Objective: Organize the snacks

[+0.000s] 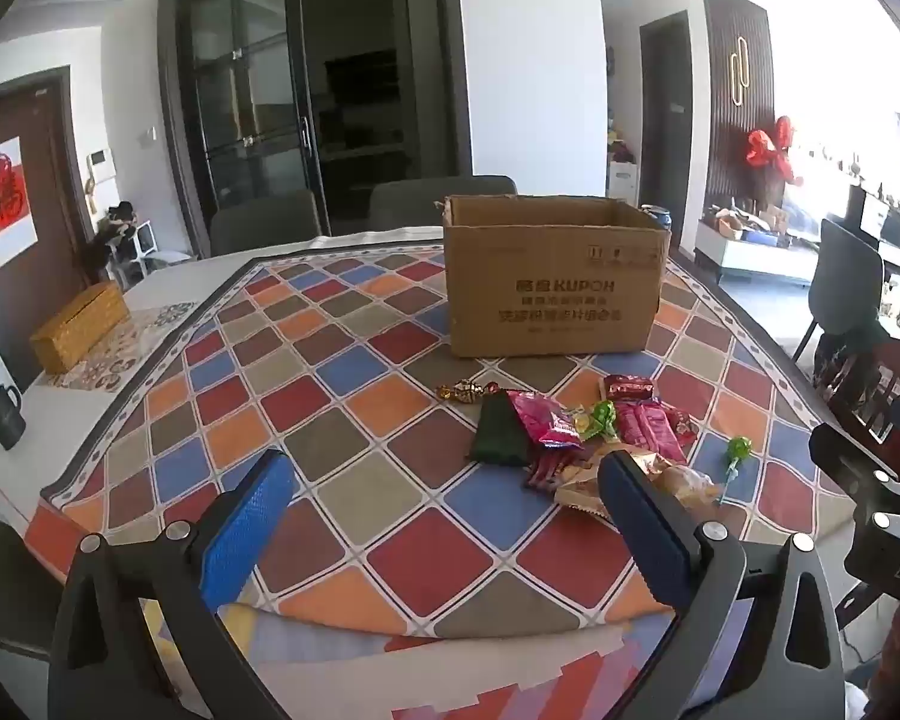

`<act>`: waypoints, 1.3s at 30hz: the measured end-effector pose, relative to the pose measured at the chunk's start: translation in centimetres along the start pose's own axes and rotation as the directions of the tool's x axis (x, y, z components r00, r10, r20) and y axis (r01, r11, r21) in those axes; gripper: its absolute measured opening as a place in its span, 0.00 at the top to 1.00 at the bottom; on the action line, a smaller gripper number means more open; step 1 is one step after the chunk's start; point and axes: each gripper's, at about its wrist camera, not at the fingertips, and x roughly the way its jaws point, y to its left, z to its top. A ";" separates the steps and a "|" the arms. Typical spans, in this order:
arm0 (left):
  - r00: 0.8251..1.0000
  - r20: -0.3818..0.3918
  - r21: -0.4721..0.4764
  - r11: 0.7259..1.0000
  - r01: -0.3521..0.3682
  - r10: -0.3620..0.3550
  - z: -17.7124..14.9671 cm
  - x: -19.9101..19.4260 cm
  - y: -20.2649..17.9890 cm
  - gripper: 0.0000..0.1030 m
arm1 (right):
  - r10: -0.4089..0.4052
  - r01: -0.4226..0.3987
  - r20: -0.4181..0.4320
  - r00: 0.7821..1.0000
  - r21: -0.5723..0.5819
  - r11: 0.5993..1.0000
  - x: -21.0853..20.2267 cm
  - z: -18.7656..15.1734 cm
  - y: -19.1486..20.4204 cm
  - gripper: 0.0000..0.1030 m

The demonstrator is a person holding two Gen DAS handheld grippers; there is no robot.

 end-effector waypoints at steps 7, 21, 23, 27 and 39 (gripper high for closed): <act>1.000 -0.014 -0.003 1.000 0.018 -0.018 -0.1 -0.1 -0.1 0.00 | 0.014 -0.014 -0.004 1.000 0.005 1.000 0.0 0.0 0.1 0.01; 1.000 0.017 -0.006 1.000 0.025 -0.025 -0.1 -0.9 0.4 0.00 | 0.005 -0.005 0.000 1.000 -0.006 1.000 -0.2 0.0 0.4 0.01; 0.999 0.021 -0.008 1.000 0.025 -0.025 -0.1 -1.0 0.5 0.00 | 0.005 -0.005 0.002 1.000 -0.007 1.000 -0.2 0.0 0.4 0.01; 0.999 0.025 -0.008 1.000 0.026 -0.026 0.1 -1.1 0.4 0.00 | 0.007 -0.007 0.003 1.000 -0.008 1.000 -0.2 0.1 0.4 0.01; 0.999 0.040 -0.007 1.000 0.027 -0.027 0.5 -1.3 0.4 0.00 | 0.007 -0.007 0.007 1.000 -0.008 1.000 -0.3 0.1 0.5 0.01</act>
